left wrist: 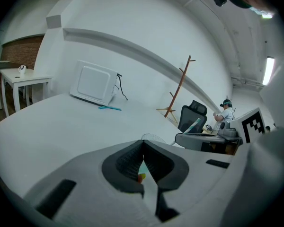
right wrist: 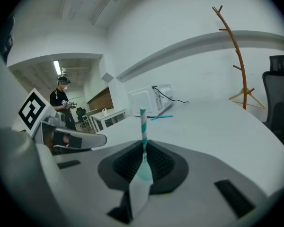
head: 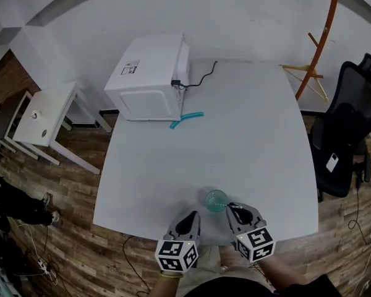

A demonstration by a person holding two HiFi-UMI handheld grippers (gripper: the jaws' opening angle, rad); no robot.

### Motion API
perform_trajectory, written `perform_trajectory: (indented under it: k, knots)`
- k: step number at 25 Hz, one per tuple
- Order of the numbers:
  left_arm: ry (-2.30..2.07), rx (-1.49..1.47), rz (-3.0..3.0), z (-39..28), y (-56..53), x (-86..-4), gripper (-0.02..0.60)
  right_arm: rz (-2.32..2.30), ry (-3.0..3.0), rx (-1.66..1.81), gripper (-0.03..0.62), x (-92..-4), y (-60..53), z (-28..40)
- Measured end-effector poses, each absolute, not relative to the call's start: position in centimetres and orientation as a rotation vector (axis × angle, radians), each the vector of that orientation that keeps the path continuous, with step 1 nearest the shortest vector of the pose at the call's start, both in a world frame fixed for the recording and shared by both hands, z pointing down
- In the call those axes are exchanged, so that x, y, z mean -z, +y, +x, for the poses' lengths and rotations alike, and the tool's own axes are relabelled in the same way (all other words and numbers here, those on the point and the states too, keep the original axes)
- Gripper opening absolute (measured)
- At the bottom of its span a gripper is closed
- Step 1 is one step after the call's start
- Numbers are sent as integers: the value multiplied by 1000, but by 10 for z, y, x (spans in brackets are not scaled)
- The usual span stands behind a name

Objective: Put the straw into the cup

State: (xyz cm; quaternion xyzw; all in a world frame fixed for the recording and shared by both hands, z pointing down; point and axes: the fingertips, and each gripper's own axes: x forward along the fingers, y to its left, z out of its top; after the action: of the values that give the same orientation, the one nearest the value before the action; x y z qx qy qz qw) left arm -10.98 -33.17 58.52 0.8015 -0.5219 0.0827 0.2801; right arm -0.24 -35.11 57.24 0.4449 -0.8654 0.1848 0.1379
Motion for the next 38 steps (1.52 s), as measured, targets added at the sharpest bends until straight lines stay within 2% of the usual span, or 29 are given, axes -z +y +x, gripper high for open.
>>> perform_trajectory:
  k: [16,19,21,38]
  knots:
    - [-1395,-259,2151,-102,-326,-595,18,1243,-2504,-597,45,-589,-349,-5]
    - [-1393,-257,2154,-98,-324,-595,18,1227,-2523,-619,112,-588,-346,-5]
    - [-1394,-259,2157,-97,-321,-595,18,1231,-2532,-622,127,-587,-344,-5]
    - [-1411,-229,2183,-81,-285,-577,18,1291,-2571,-582,130,-555,-300,17]
